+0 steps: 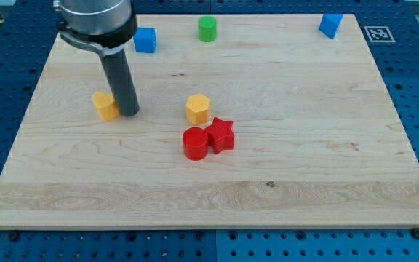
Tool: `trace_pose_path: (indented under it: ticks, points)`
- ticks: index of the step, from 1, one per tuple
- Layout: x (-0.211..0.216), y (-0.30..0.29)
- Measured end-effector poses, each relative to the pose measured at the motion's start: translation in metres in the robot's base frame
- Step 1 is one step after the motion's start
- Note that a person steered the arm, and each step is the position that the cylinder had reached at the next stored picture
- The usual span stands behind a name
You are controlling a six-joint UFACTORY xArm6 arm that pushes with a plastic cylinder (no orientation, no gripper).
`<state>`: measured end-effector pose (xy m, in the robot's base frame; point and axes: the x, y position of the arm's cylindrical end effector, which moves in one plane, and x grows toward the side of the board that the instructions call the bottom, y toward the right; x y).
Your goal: Move the yellow heart to the left center of the board
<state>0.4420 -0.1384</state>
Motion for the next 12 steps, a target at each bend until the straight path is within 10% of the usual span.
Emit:
trace_pose_path:
  ticks: [12]
  points:
    - [-0.019, -0.023]
